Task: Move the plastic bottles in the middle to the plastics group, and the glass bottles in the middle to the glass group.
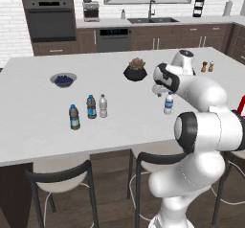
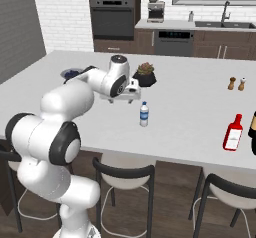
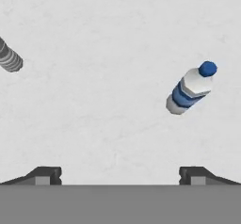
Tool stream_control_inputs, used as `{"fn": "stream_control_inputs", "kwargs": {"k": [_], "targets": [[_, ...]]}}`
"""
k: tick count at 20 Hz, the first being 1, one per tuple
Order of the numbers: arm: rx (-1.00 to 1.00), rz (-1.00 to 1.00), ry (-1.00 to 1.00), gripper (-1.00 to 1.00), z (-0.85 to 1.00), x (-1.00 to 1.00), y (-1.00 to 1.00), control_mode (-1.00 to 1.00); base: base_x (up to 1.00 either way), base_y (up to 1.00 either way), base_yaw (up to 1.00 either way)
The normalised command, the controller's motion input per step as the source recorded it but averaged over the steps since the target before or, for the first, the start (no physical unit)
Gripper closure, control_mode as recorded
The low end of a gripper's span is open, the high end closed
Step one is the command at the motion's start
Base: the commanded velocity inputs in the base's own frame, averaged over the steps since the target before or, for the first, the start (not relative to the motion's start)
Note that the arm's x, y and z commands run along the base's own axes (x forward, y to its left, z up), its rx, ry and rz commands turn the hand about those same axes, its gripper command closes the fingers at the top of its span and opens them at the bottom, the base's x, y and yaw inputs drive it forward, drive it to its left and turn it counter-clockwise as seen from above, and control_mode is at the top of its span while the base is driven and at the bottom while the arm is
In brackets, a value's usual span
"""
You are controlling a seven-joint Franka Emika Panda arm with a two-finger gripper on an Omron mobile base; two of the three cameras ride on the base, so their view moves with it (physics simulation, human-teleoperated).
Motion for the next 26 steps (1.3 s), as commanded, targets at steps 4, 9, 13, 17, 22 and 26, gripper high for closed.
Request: {"fn": "stream_control_inputs", "kwargs": {"k": [4, 9, 13, 17, 22, 26], "targets": [[0.0, -0.1, 0.03, -1.0, 0.89, 0.0, -0.56, -1.0, 0.0, 0.0, 0.0], [0.0, -0.12, 0.05, -1.0, 0.16, 0.29, -0.43, -1.0, 0.0, 0.0, 0.0], [0.0, -0.07, 0.03, -1.0, -0.38, 0.19, -0.41, -1.0, 0.0, 0.0, 0.0], [0.0, -0.07, 0.03, -1.0, -0.4, 0.16, -0.04, -1.0, 0.0, 0.0, 0.0], [0.0, -0.07, -0.01, -1.0, -0.33, 0.09, 0.12, -1.0, 0.0, 0.0, 0.0], [0.0, -0.07, -0.07, -1.0, -0.36, 0.28, 0.13, -1.0, 0.0, 0.0, 0.0]]}}
